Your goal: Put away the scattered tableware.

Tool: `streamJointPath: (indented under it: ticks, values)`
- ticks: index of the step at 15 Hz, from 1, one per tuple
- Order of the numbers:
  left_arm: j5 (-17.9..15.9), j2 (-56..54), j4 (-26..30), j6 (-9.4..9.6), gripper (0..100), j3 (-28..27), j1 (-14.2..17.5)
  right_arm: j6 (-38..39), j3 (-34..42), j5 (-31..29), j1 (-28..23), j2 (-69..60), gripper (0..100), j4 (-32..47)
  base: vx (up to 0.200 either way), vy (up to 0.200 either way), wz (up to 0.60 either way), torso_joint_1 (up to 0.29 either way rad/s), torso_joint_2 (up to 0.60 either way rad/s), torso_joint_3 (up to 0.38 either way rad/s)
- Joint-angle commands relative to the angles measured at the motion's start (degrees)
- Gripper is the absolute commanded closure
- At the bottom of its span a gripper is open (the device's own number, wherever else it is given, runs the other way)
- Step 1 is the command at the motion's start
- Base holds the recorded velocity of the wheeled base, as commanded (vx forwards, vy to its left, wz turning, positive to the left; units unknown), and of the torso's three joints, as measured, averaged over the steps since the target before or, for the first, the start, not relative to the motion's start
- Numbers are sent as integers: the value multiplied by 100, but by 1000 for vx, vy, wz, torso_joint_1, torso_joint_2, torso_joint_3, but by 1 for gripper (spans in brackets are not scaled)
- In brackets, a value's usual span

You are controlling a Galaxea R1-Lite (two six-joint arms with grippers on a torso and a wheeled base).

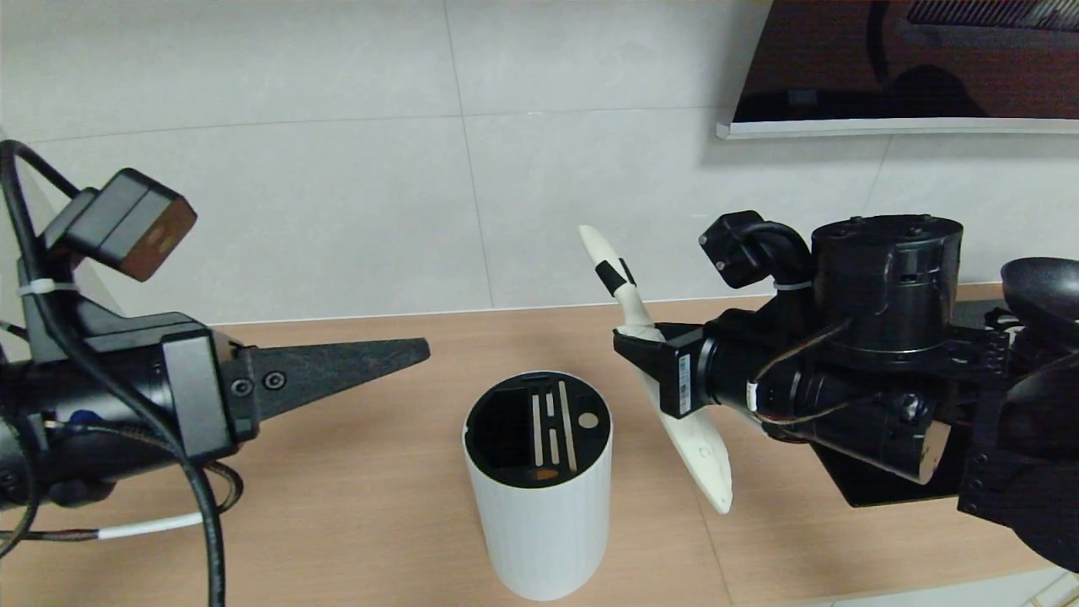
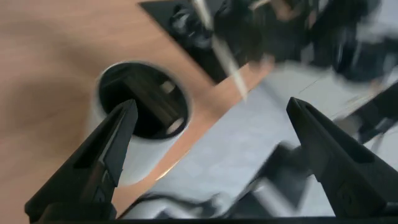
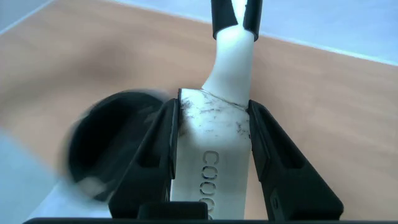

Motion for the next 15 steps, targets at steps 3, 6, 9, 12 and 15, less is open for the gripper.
streamJointPath:
  ticks: [3,6,9,12,15]
  values:
    - [669,549,-614,-820,0,32,-600,50,94,-69,412,-189,100,-21,0,0,0,0,0,0]
    - [1161,910,-1053,-1189,0,24,-969,59,129,-87,597,-180,100,-65,0,0,0,0,0,0]
    - [1188,1147,-1519,-1857,0,6,-1074,59,164,-78,746,-110,100,-65,0,0,0,0,0,0]
    - [1328,1358,-1642,-1980,0,-3,-1180,94,182,-78,860,-22,100,-73,0,0,0,0,0,0]
    - [1530,1490,-1765,-2086,0,-29,-1312,121,182,-78,922,-22,100,-73,0,0,0,0,0,0]
